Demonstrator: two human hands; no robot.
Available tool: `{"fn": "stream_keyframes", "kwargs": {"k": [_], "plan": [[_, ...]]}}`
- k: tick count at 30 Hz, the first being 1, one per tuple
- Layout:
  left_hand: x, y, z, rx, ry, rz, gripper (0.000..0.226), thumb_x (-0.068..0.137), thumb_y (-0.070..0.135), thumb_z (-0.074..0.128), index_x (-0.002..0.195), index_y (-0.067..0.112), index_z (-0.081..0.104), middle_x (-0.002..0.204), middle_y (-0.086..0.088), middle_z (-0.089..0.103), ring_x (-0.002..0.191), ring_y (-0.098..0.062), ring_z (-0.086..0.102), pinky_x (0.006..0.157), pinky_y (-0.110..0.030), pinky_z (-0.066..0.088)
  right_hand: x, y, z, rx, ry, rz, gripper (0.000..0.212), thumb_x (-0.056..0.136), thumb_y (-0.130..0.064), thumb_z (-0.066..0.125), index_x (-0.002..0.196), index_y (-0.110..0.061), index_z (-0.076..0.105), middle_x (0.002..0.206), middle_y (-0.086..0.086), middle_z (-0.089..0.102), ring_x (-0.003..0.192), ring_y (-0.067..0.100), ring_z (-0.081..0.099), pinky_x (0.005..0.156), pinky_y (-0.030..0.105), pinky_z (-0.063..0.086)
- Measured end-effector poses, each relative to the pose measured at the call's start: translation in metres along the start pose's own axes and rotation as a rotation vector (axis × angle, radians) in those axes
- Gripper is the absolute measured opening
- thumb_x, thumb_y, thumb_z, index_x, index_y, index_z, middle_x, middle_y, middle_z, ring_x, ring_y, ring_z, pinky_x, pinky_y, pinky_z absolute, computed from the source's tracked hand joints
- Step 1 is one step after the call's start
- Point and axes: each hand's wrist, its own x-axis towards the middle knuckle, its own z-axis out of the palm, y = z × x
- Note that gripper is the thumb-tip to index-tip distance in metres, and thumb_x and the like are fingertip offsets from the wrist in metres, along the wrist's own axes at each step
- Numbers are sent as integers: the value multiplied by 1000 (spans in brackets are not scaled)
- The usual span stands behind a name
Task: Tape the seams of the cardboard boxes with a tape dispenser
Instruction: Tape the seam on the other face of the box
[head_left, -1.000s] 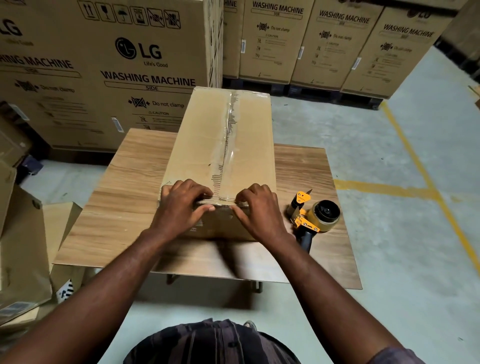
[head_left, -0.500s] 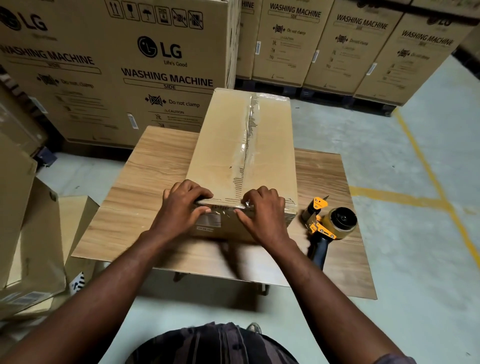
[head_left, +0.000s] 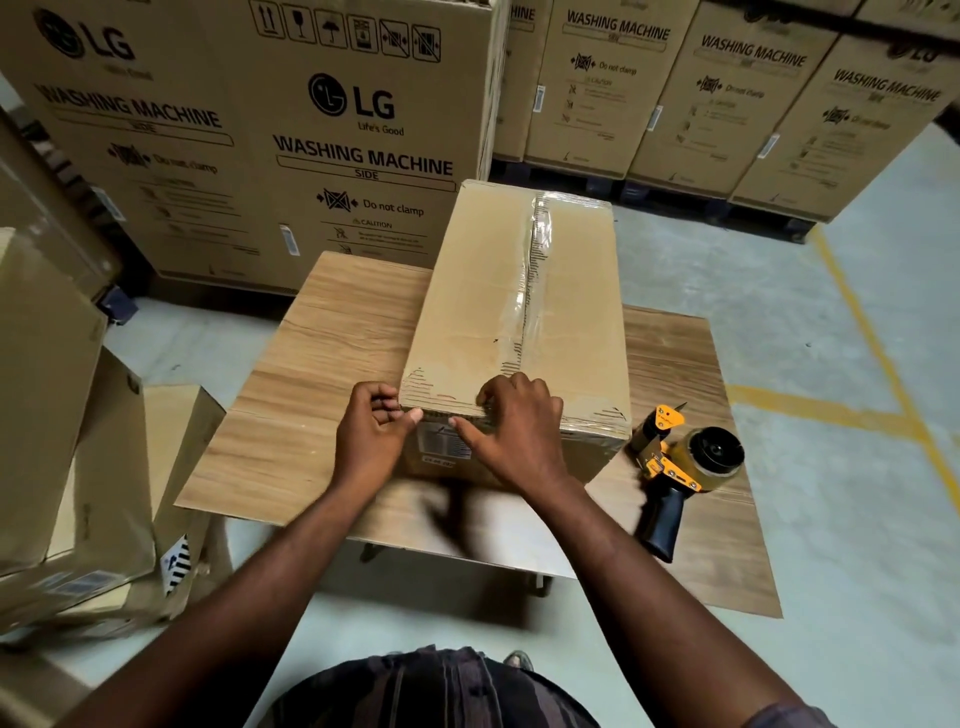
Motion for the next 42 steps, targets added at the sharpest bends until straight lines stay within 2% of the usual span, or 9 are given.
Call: {"fn": "stream_keyframes", "kwargs": {"k": [7,11,14,18,21,27,33,37,42], "plan": [[-16,-10,15,-126,130,-117,33,87,0,67,104,23,49,93,-5,69,84,-18,67,73,-16,48,19,-41,11,56,-121,-153,33,86,-54,71,96,-24,62,93,-3,67,94,25,61,80,39,39],[-13,-21,9,-46,-65,-210,41,89,7,70,119,18,45,97,-2,69,83,-12,66,76,-24,49,21,-39,15,87,-98,-144,29,83,-48,77,94,-26,60,91,-6,67,91,22,61,80,38,39],[-8,-29,0,52,-181,-320,60,88,15,75,138,6,42,125,-13,62,107,-21,62,97,-33,47,19,-31,15,115,-147,-168,28,80,-30,81,99,-27,61,95,-6,66,96,24,60,85,41,43],[-13,-21,1,353,-194,-71,94,88,19,74,157,4,13,162,-16,19,149,-28,23,117,-29,21,23,-25,14,199,-185,-160,34,70,-20,84,95,-27,62,86,-12,61,86,21,59,82,41,47],[-16,-16,17,258,-293,-84,106,84,13,72,159,12,-3,156,-12,34,139,-27,41,110,-31,37,23,-26,16,223,-156,-163,32,73,-37,85,94,-28,62,80,-16,54,80,15,55,77,36,44],[-19,-16,17,314,-383,-304,65,91,13,64,148,13,33,139,-12,57,121,-26,57,87,-25,40,20,-26,16,194,-133,-167,25,81,-35,80,97,-26,63,82,-16,54,86,19,58,82,37,40],[-29,3,24,435,-195,53,100,94,14,62,156,4,-17,166,-14,-14,153,-26,5,118,-28,21,20,-25,14,268,-128,-142,18,80,-32,72,95,-27,64,75,-15,53,82,17,56,82,37,42],[-32,6,23,516,-231,99,100,91,15,61,158,10,-13,167,-10,-9,149,-37,22,115,-45,36,17,-20,11,345,-124,-178,13,82,-29,66,94,-23,66,74,-13,57,79,16,56,76,36,45],[-27,17,18,835,-223,399,81,93,21,55,160,11,10,168,-8,-7,154,-25,-10,123,-50,-4,-6,0,9,289,56,-205,29,89,-16,65,116,-7,63,113,9,63,105,25,54,94,40,46]]}}
